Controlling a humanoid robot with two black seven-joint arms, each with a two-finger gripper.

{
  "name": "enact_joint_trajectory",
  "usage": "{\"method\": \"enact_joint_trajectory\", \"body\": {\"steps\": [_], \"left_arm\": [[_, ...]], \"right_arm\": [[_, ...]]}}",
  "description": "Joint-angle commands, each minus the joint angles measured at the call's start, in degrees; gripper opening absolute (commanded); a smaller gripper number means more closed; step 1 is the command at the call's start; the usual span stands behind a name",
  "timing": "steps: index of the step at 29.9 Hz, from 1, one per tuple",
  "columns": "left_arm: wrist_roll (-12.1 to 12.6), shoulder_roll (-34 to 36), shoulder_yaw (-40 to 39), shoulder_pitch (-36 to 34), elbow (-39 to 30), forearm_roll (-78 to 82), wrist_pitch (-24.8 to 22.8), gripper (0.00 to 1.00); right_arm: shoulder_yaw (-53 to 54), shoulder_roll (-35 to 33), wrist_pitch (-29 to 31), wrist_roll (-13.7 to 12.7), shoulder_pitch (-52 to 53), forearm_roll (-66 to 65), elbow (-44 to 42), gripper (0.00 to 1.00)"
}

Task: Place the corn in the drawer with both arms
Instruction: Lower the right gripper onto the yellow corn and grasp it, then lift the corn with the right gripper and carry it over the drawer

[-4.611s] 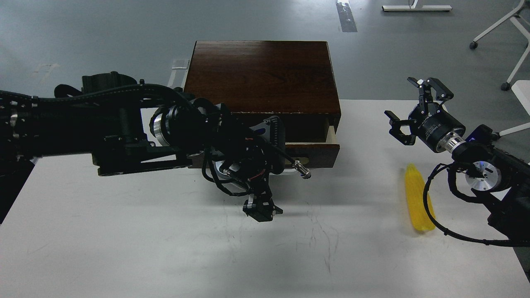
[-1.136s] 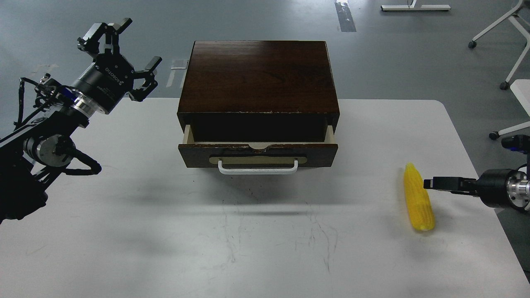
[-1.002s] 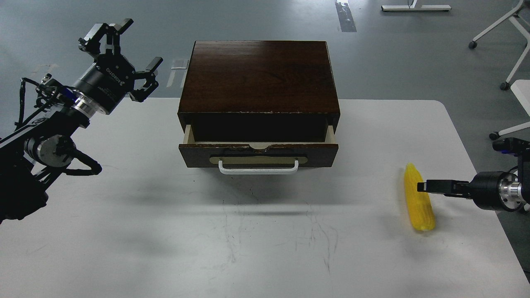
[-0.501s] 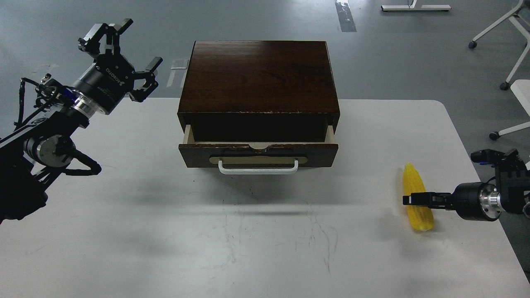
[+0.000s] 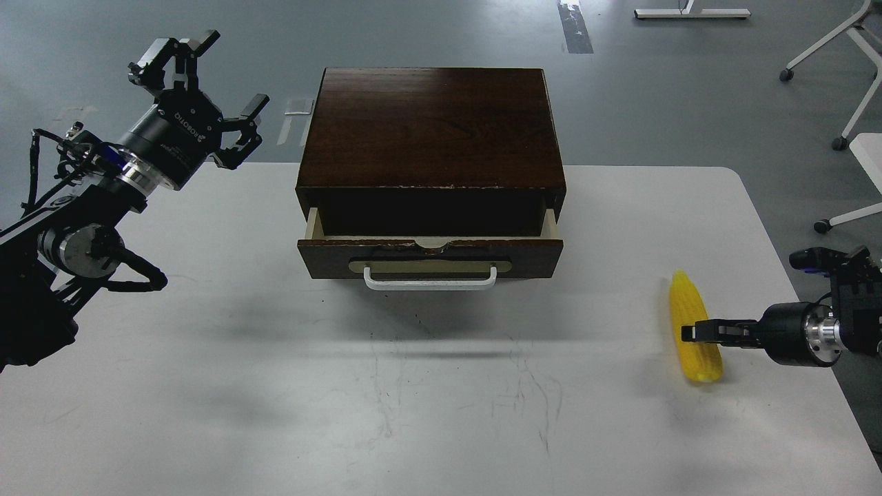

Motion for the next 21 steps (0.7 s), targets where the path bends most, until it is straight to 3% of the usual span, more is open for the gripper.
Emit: {"method": "enact_joint_trajectory", "body": {"steps": [1, 6, 11, 15, 19, 21], "left_arm": [[0.0, -0.1, 0.2, -0.1, 0.0, 0.0, 0.0, 0.98], [0.0, -0.3, 0.2, -0.1, 0.0, 0.0, 0.0, 0.98], [0.0, -0.2, 0.2, -0.1, 0.0, 0.0, 0.0, 0.98], [0.0, 0.0, 0.2, -0.1, 0.0, 0.0, 0.0, 0.98], [0.0, 0.1, 0.2, -0.1, 0.0, 0.0, 0.0, 0.98], [0.0, 0.1, 0.2, -0.2, 0.0, 0.0, 0.0, 0.98]], "right_arm": [[-0.1, -0.2, 0.0, 0.3, 6.4, 0.1, 0.2, 0.31], [-1.1, -0.2, 0.0, 0.4, 18.0, 0.1, 0.4, 0.31], [-12.9, 3.9, 0.0, 0.7, 35.5, 0.1, 0.4, 0.31], [-23.6, 11.9, 0.0, 4.2, 50.5, 0.1, 0.5, 0.31], [-26.5, 18.2, 0.0, 5.2, 55.8, -1.2, 0.7, 0.31], [-27.6, 22.3, 0.0, 7.6, 58.9, -5.2, 2.8, 0.31]]}}
